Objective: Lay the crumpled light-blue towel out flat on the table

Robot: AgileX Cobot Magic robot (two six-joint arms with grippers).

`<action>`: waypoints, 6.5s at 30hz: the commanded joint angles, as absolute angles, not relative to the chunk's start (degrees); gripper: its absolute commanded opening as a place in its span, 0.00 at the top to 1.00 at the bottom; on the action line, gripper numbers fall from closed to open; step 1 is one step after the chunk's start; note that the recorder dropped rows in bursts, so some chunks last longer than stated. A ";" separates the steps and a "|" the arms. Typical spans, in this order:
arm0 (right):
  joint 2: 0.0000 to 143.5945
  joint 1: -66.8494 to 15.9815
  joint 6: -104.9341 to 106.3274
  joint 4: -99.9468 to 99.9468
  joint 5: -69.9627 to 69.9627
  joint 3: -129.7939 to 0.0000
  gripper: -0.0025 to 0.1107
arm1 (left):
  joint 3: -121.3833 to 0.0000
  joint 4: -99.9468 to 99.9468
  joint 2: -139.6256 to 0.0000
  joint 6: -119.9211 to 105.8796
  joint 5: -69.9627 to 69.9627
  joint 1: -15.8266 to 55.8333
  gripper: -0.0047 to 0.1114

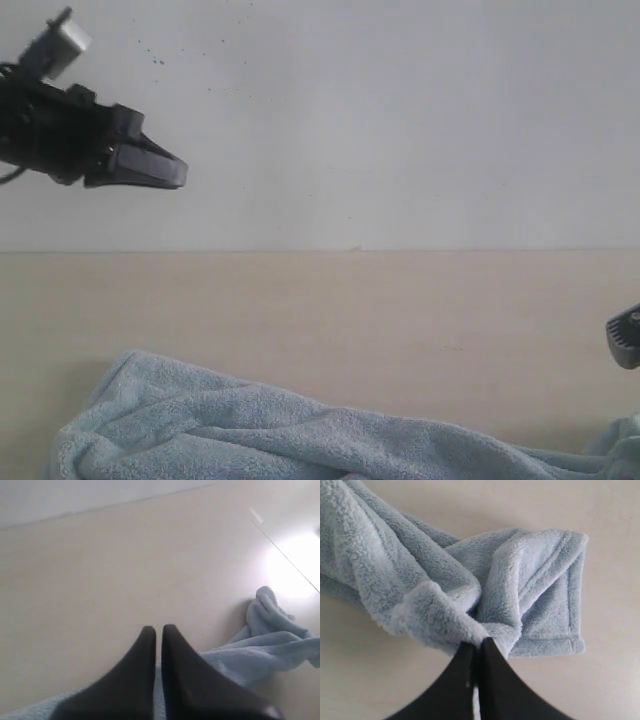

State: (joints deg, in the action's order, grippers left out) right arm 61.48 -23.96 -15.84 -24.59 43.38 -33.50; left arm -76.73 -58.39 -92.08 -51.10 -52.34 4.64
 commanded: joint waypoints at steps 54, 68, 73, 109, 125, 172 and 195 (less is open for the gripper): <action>60.07 -23.94 -15.86 -23.67 43.51 -33.88 0.98 | -71.46 -38.54 -96.30 -40.93 -34.97 4.57 0.93; 59.40 -23.94 -16.09 -27.16 49.98 -33.88 0.98 | -40.92 -38.44 -60.61 -39.03 -39.30 4.57 0.93; 57.72 -23.94 -15.99 -26.81 49.75 -33.88 0.98 | -31.45 -38.30 -53.56 -39.03 -46.05 4.57 0.93; 57.84 -23.94 -15.88 -21.50 47.66 -33.88 0.98 | -38.97 -25.41 -90.34 -20.00 -31.06 4.57 0.41; 57.84 -23.94 -15.88 -21.50 45.56 -33.88 0.98 | -41.34 -32.44 -94.33 -23.98 -32.54 4.57 0.92; 69.32 -23.83 -37.05 -70.30 36.48 -41.99 0.98 | -35.05 -43.84 -77.35 -47.63 -2.06 4.57 0.93; 99.21 -11.11 -90.75 -99.95 30.28 -49.07 0.74 | -51.13 -42.98 -102.32 -48.68 2.62 4.57 0.20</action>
State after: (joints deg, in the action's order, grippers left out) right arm 98.85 -14.05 -87.74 -99.09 33.48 -46.94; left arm -50.14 -41.51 -101.32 -48.58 2.26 4.64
